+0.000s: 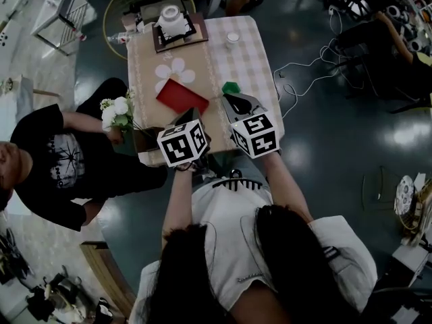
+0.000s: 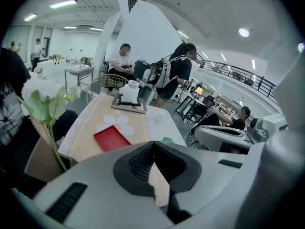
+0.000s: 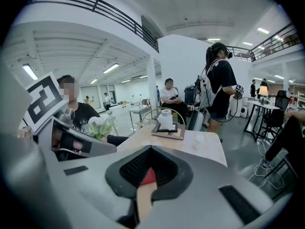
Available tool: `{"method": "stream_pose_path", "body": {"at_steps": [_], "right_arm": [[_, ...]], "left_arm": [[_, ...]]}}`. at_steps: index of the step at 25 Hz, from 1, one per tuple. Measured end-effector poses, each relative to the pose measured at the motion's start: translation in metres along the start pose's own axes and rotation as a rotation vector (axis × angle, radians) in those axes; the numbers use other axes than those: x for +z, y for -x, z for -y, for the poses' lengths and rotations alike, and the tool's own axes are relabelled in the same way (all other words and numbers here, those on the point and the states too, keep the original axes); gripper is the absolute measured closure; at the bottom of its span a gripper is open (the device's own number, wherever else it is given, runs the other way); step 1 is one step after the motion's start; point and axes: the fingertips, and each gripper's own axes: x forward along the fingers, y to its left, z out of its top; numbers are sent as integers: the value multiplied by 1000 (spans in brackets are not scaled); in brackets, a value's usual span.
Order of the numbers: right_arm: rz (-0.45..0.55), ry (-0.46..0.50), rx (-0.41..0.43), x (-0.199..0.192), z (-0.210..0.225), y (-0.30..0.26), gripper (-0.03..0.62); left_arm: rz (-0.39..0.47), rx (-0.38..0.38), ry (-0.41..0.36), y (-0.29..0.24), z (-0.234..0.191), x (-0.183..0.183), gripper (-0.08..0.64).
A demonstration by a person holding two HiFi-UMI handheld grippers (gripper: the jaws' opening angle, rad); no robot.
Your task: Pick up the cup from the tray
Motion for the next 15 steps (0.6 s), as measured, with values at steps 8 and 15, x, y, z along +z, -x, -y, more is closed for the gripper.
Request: {"method": "stream_pose_path", "body": {"at_steps": [8,15], "right_arm": [[-2,16,-34,-5,-10,10,583],[3,24,-47,-6,-13,15,583]], "left_arm": [[19,-15,-21,13,5,-5,552],[28,-24,-38,19,9,-8,552]]}}
